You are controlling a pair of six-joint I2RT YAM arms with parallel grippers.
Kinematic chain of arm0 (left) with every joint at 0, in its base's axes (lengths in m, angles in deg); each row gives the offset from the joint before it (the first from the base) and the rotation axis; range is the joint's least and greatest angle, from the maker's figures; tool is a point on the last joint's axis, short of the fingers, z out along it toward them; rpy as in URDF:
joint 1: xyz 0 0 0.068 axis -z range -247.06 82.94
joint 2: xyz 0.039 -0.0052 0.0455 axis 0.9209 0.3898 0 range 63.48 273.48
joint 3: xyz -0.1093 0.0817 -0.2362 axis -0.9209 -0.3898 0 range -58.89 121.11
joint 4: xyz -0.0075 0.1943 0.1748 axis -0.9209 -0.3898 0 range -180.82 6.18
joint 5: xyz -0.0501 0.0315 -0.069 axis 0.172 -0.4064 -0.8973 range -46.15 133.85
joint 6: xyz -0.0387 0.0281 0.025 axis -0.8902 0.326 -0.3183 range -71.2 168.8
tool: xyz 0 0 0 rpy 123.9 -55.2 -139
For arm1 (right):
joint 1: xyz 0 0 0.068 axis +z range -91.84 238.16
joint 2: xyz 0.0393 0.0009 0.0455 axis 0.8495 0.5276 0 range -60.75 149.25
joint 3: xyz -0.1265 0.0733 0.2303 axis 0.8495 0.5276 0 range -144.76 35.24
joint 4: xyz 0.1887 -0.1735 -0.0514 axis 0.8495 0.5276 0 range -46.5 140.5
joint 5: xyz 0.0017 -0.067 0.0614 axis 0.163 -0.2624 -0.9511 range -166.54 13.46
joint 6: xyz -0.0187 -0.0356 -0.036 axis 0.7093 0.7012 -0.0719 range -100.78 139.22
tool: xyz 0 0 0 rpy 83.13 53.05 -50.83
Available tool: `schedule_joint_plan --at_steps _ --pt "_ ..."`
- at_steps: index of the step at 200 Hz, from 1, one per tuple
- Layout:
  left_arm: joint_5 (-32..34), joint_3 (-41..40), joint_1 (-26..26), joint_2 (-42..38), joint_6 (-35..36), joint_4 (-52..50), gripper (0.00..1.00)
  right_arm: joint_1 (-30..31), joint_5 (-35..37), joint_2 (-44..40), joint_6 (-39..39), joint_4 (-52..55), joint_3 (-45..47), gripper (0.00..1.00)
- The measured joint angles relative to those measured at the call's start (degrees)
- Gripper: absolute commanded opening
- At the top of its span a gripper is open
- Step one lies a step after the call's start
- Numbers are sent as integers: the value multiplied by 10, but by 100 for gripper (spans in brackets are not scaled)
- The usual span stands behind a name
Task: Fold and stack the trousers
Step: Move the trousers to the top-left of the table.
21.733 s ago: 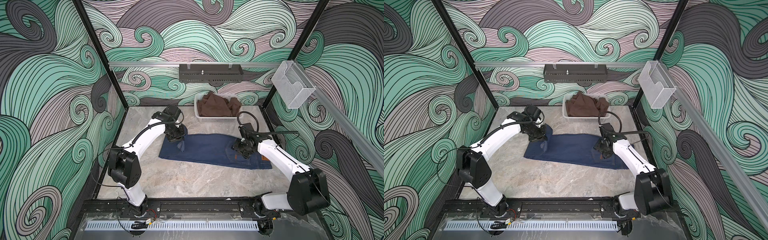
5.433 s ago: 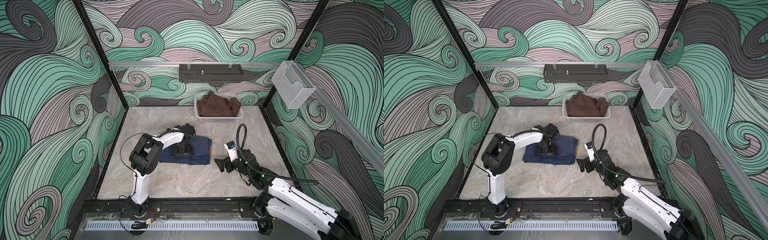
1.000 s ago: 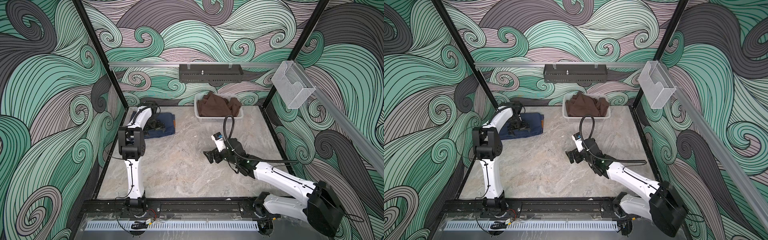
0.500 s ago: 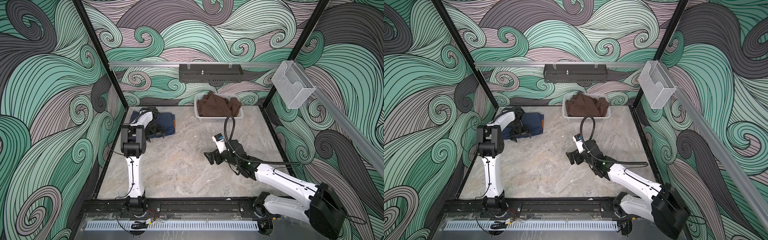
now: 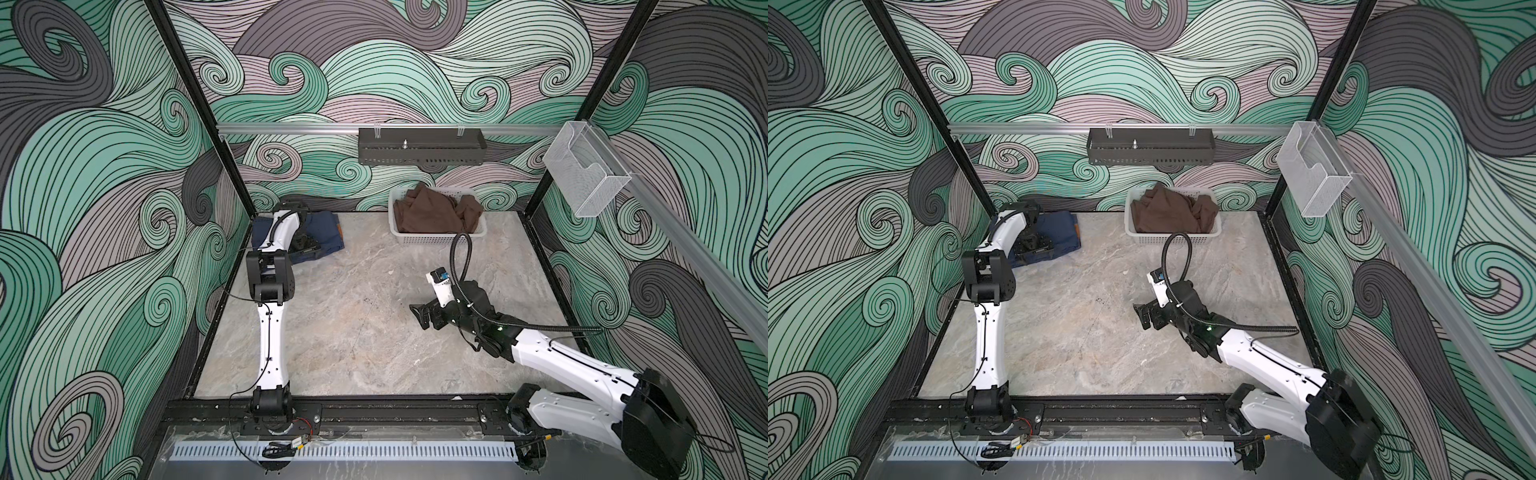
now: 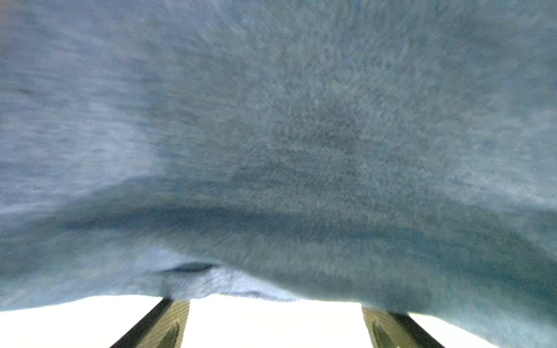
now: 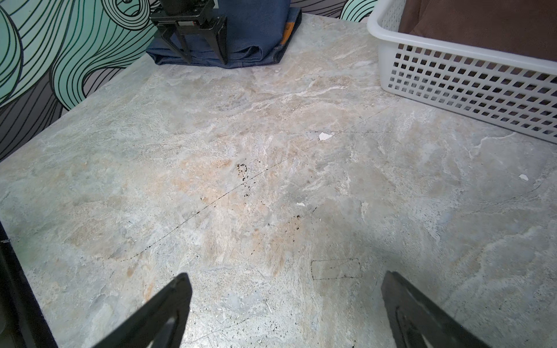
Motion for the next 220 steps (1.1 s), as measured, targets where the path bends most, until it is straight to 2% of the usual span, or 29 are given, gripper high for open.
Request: schedule_joint_plan --at_steps 20,48,76,101,122,169,197,220 --pt "14 35 -14 17 13 -14 92 0 2 -7 3 1 3 99" --pt "29 33 -29 18 26 -27 94 0 4 -7 5 1 4 98" --pt "17 26 -41 16 35 -31 94 0 3 -3 4 1 4 98" --pt "-18 -31 -40 -30 37 -21 94 0 4 -2 9 1 4 99" --pt "-46 -148 -31 -137 37 16 95 0 11 -2 19 2 3 99" --pt "-80 -448 -21 -513 31 182 94 -12 56 -1 38 2 -9 100" --pt "-55 -649 -23 -712 20 336 95 -74 98 -7 38 -2 -10 100" --pt "-21 -786 -26 -799 16 444 95 -149 142 -33 39 -23 0 100"
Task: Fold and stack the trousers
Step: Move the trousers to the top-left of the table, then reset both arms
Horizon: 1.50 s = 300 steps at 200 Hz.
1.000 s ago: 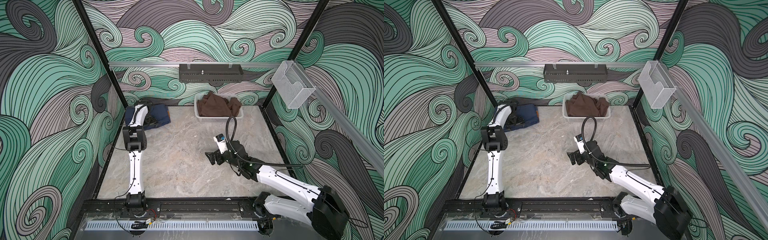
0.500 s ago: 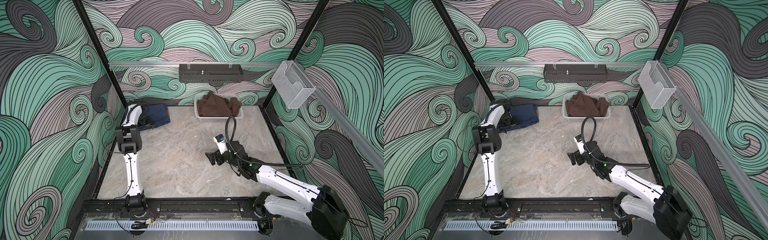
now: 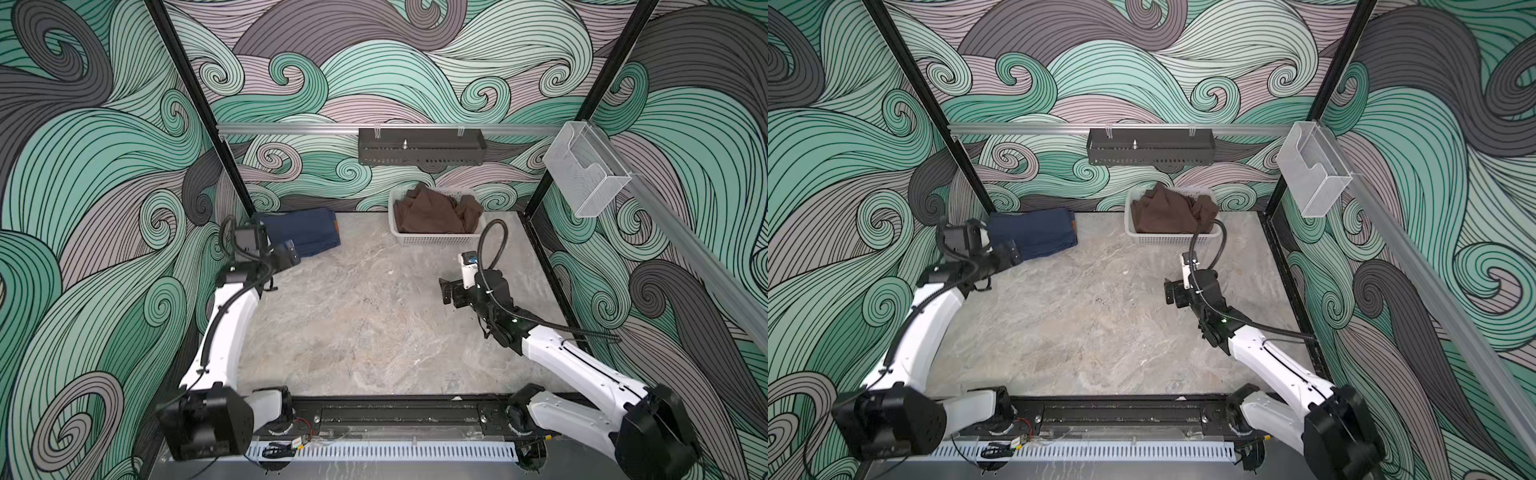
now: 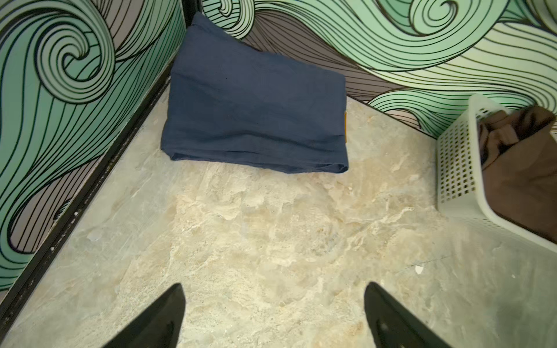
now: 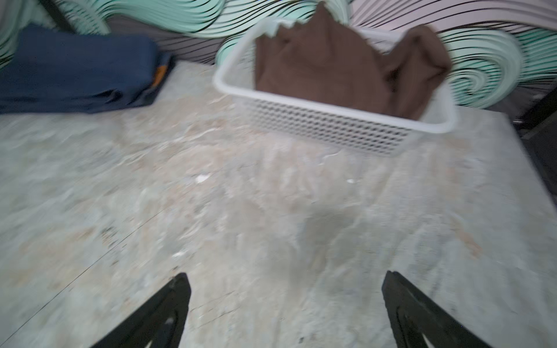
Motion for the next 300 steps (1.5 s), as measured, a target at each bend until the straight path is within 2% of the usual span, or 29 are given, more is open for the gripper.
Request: schedule_joint_plan --at_steps 23,57,116,177,251,300 --pt "42 -101 0 -35 -4 87 95 -56 50 -38 17 -49 42 100" --pt "105 -177 0 -49 -13 152 95 -113 99 -54 44 -115 120 100" --pt "193 -268 0 -68 -42 236 93 -196 92 -21 48 -226 224 100" --pt "242 -314 0 -71 -52 310 92 -236 31 76 42 -353 223 99" --pt "257 -351 0 9 -45 423 94 -246 -11 262 37 -505 182 100" --pt "240 -364 0 69 -8 518 94 -249 -28 279 37 -486 144 100"
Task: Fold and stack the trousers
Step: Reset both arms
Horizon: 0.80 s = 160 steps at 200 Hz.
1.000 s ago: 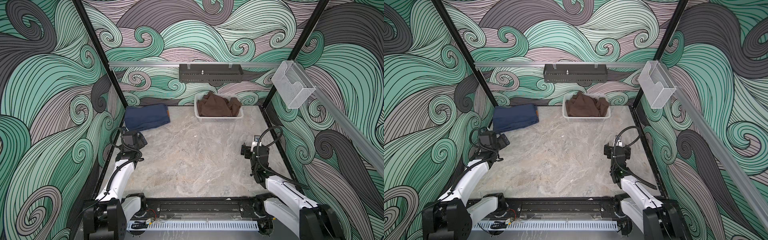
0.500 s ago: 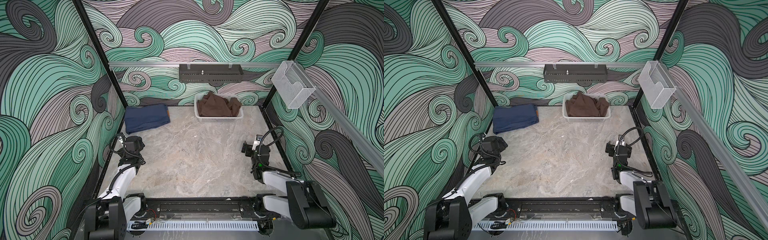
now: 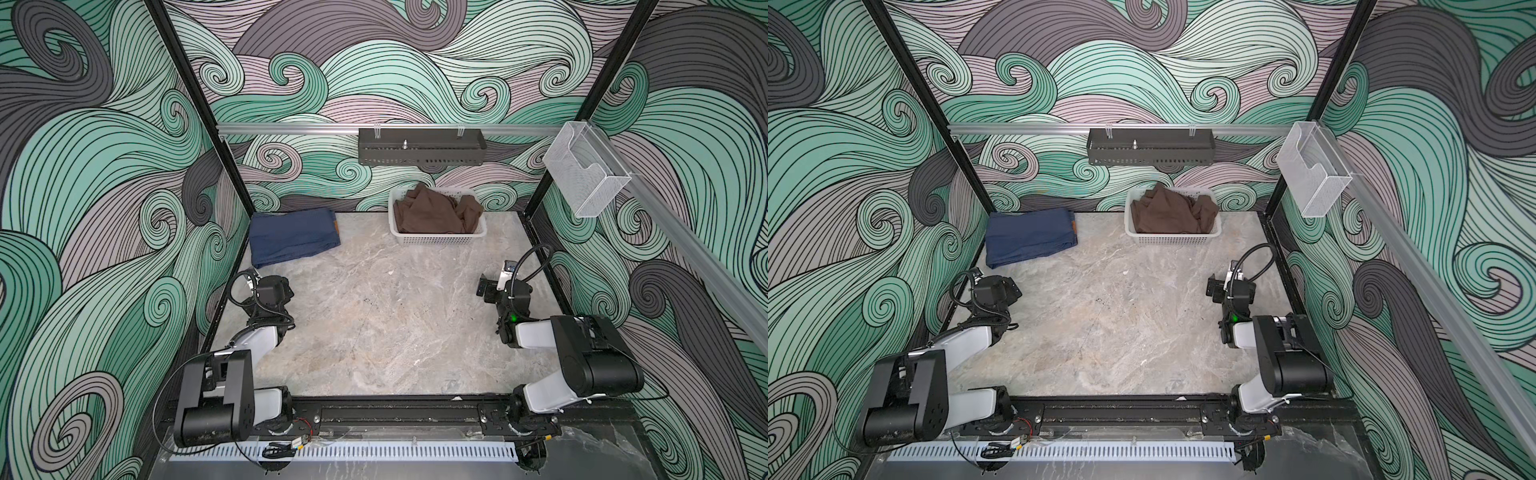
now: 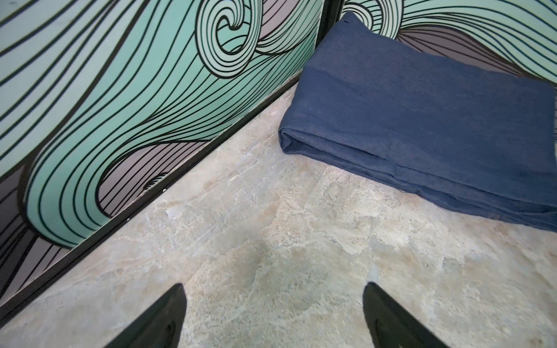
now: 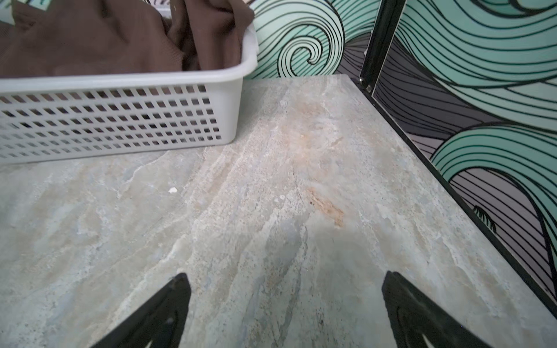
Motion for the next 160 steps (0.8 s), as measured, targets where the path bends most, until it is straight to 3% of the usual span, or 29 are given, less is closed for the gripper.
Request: schedule_joint_plan --at_steps 34,40,72,160 --pt "-46 -7 0 58 49 92 92 0 -4 0 0 3 -7 100" --pt "-58 -5 2 69 60 97 98 0 -5 0 0 5 -7 99" --pt "-117 10 16 127 111 134 99 0 -10 0 2 7 -7 99" --pt "-143 10 20 129 141 158 99 7 -10 0 11 24 -11 100"
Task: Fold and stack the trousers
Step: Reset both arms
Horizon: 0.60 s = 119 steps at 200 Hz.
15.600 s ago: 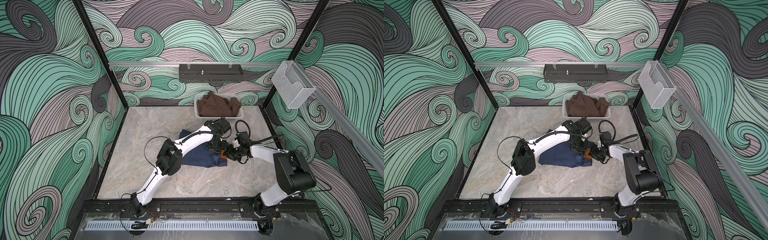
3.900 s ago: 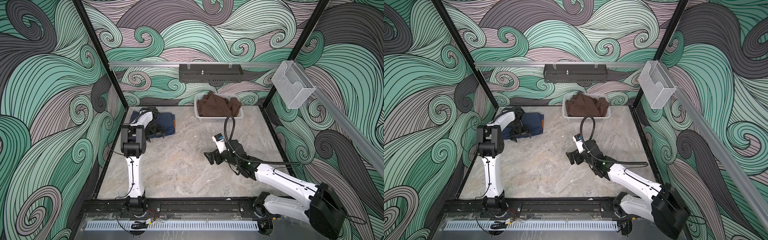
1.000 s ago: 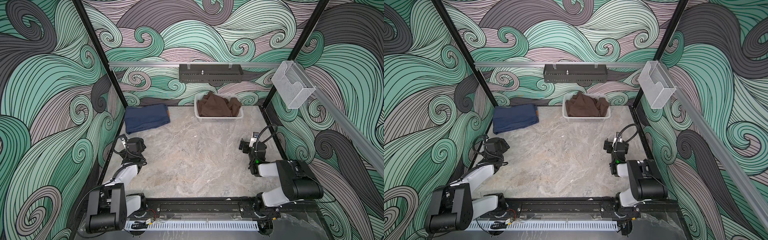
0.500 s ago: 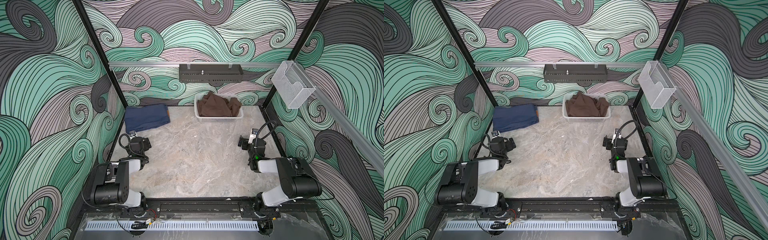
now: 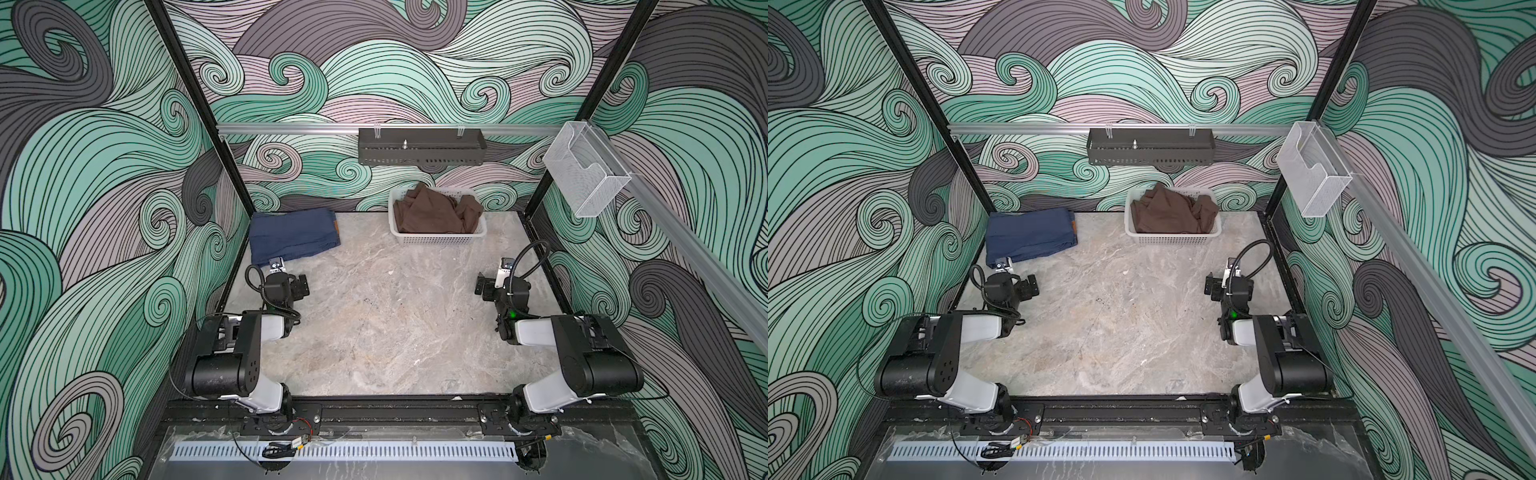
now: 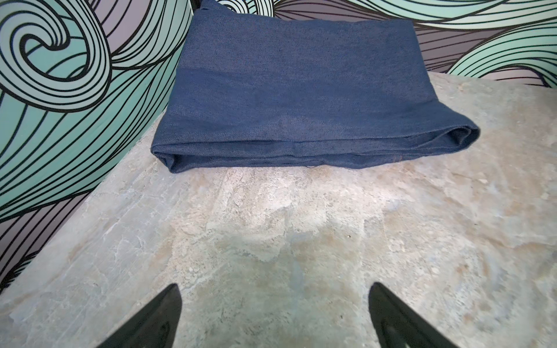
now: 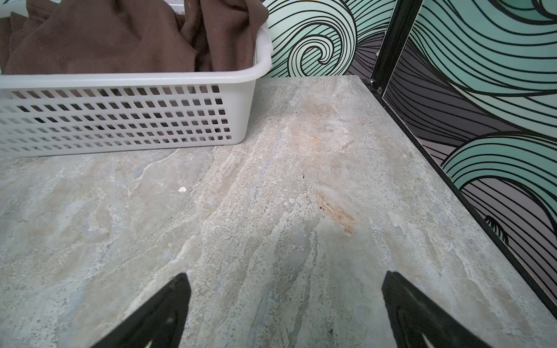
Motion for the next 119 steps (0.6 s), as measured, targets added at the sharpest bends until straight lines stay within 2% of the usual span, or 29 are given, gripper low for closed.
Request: schedule_joint_plan --at_steps 119 --pt "0 0 4 0 4 0 99 0 0 0 0 2 0 99"
